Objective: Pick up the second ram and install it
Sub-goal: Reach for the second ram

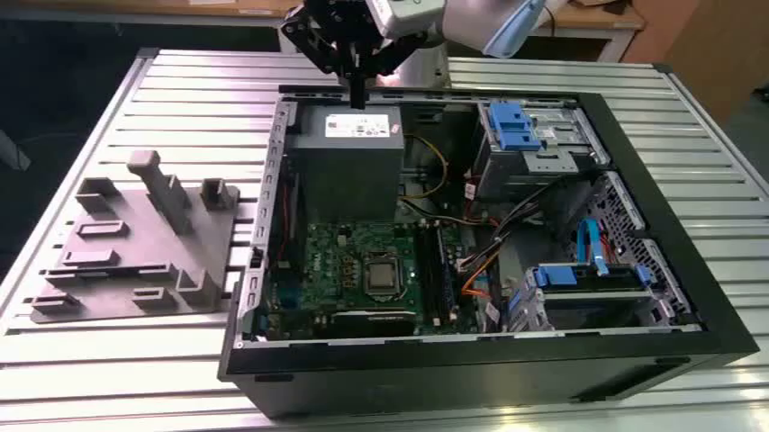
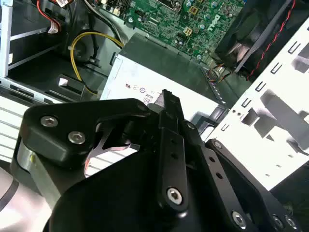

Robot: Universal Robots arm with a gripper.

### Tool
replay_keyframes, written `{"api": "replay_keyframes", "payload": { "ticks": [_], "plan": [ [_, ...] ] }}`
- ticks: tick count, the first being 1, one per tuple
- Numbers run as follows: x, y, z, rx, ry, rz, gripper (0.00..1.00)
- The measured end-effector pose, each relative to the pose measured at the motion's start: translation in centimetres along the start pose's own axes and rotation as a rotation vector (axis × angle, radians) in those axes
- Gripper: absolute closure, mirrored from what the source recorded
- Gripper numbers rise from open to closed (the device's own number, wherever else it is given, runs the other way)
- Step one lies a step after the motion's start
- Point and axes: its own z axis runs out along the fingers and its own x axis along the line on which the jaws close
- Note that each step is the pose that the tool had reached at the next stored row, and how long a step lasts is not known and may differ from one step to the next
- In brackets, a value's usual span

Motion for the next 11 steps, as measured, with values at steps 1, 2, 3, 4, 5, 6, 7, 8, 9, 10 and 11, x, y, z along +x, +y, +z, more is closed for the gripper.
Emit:
{"api": "replay_keyframes", "payload": {
  "ticks": [1,2,3,4,5,6,7,8,9,10,11],
  "plan": [
    [0.0,0.0,0.0,0.0,0.0,0.0,0.9],
    [0.0,0.0,0.0,0.0,0.0,0.0,0.9],
    [0.0,0.0,0.0,0.0,0.0,0.0,0.9],
    [0.0,0.0,0.0,0.0,0.0,0.0,0.9],
    [0.0,0.0,0.0,0.0,0.0,0.0,0.9],
    [0.0,0.0,0.0,0.0,0.0,0.0,0.9],
    [0.0,0.0,0.0,0.0,0.0,0.0,0.9],
    [0.0,0.0,0.0,0.0,0.0,0.0,0.9],
    [0.0,0.0,0.0,0.0,0.0,0.0,0.9],
    [0.0,0.0,0.0,0.0,0.0,0.0,0.9],
    [0.02,0.0,0.0,0.0,0.0,0.0,0.9]
  ]
}}
